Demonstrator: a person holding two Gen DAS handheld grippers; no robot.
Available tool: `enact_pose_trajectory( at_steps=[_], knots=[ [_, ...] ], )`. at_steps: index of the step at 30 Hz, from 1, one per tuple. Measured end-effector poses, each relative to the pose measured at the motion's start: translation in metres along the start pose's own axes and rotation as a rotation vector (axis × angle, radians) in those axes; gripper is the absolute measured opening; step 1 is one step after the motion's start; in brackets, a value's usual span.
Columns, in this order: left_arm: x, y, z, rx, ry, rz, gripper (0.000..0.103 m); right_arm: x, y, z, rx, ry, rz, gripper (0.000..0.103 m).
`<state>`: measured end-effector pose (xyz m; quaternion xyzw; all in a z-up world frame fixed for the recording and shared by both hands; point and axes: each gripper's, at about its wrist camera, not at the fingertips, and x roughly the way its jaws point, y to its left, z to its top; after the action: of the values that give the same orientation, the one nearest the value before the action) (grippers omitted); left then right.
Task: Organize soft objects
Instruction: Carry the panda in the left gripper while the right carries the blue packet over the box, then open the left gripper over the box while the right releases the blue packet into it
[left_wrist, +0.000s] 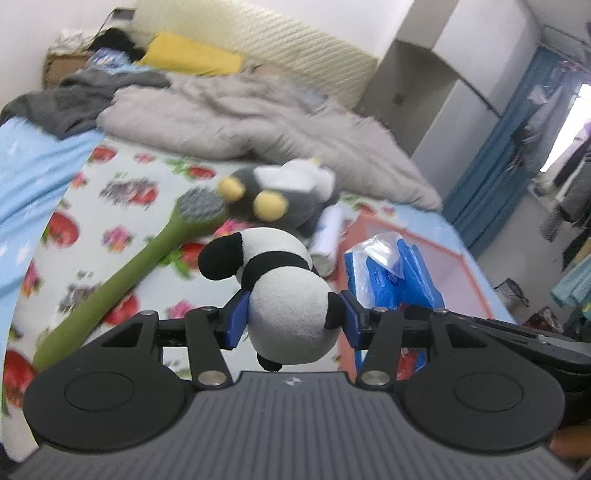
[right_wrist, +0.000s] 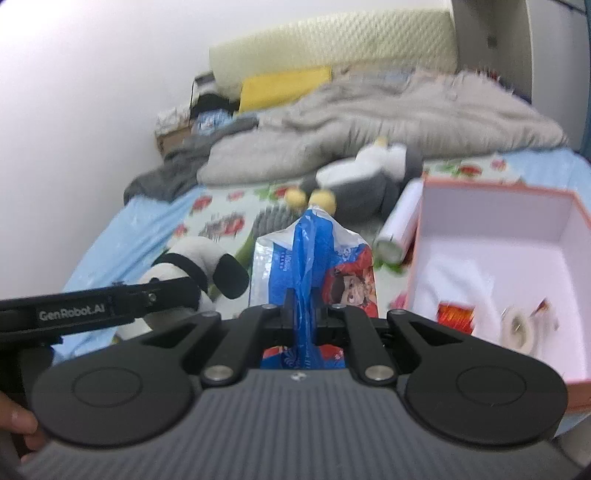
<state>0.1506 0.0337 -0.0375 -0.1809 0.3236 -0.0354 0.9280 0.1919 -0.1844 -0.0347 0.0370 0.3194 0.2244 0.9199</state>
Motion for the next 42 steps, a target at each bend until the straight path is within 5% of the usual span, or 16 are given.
enact_pose_trajectory(
  at_steps=[7, 14, 24, 42],
  knots=[
    [0.001, -0.048, 0.029, 0.065, -0.029, -0.085, 0.058, -0.035, -0.029, 0.031, 0.007, -0.142, -0.064, 0.009],
    [0.024, -0.099, 0.047, 0.134, -0.027, -0.154, 0.058, -0.05, -0.069, 0.037, 0.026, -0.173, -0.152, 0.009],
    [0.097, -0.158, 0.037, 0.225, 0.081, -0.219, 0.058, -0.029, -0.131, 0.024, 0.055, -0.095, -0.295, 0.01],
    [0.245, -0.19, 0.008, 0.292, 0.337, -0.203, 0.058, 0.032, -0.221, -0.015, 0.223, 0.116, -0.322, 0.011]
  ],
)
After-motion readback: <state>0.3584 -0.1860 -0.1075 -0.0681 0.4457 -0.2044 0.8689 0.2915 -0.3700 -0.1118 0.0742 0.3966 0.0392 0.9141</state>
